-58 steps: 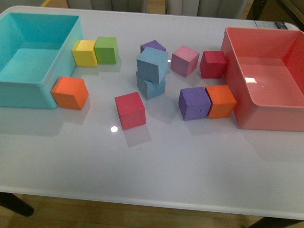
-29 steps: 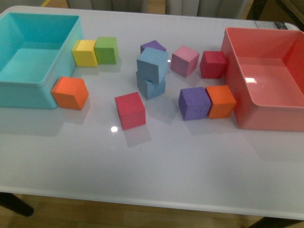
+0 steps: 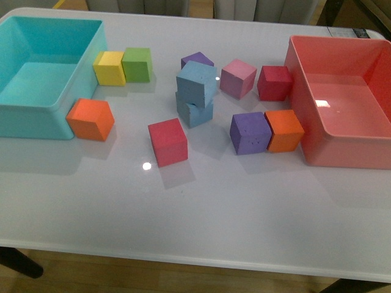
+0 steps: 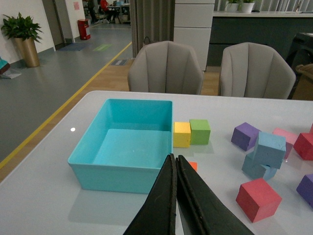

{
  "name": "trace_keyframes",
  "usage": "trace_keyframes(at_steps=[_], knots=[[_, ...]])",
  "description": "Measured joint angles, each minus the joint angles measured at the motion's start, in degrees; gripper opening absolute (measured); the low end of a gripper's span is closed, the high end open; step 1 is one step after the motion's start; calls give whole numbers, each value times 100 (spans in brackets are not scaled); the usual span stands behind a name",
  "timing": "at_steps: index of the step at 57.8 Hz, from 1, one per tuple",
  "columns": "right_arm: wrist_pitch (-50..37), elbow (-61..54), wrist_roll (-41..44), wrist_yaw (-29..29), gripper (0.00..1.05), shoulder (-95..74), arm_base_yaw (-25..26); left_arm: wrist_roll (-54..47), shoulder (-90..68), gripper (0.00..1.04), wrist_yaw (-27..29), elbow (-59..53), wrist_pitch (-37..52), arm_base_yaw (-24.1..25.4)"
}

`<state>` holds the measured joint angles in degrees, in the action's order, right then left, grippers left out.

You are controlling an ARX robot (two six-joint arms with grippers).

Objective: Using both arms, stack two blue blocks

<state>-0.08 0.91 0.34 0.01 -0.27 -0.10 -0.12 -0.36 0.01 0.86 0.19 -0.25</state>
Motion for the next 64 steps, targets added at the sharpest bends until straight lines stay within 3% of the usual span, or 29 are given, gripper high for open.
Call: trace_keyframes(at_steps=[17, 46, 64], knots=[[0, 0, 0, -2, 96, 0, 0, 4, 0, 3, -2, 0, -4, 0], [0, 0, 0, 0, 96, 0, 0, 2, 0, 95, -2, 0, -4, 0], [0, 0, 0, 0, 96, 0, 0, 0, 0, 96, -2, 0, -4, 0]])
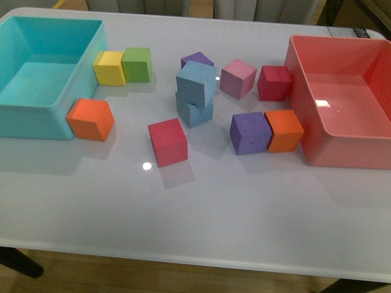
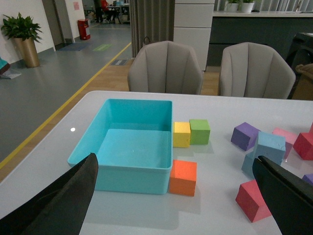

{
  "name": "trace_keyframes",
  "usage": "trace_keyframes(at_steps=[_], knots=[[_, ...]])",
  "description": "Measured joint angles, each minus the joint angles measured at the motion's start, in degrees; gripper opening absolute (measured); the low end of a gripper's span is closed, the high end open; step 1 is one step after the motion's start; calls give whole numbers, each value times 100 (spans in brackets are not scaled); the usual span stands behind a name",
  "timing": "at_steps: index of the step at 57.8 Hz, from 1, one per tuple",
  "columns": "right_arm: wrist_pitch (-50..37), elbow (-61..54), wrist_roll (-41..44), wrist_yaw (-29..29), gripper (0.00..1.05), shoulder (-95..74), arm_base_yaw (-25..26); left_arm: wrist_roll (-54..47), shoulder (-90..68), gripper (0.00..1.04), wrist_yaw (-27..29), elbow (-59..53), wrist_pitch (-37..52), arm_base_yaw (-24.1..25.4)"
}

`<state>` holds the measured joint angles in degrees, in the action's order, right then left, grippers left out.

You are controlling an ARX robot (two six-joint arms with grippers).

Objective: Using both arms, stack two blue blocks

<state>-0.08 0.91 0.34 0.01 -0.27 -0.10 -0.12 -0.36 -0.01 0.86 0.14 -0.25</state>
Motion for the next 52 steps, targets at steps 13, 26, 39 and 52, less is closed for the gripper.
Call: trace_keyframes(at_steps=[13, 26, 39, 52], knots=[[0, 0, 0, 0, 96, 0, 0, 0, 0, 96, 0, 0, 0, 0], [0, 0, 0, -2, 96, 0, 0, 0, 0, 96, 0, 0, 0, 0], [0, 0, 0, 0, 96, 0, 0, 0, 0, 96, 0, 0, 0, 0], [0, 0, 0, 0, 96, 0, 0, 0, 0, 96, 0, 0, 0, 0]])
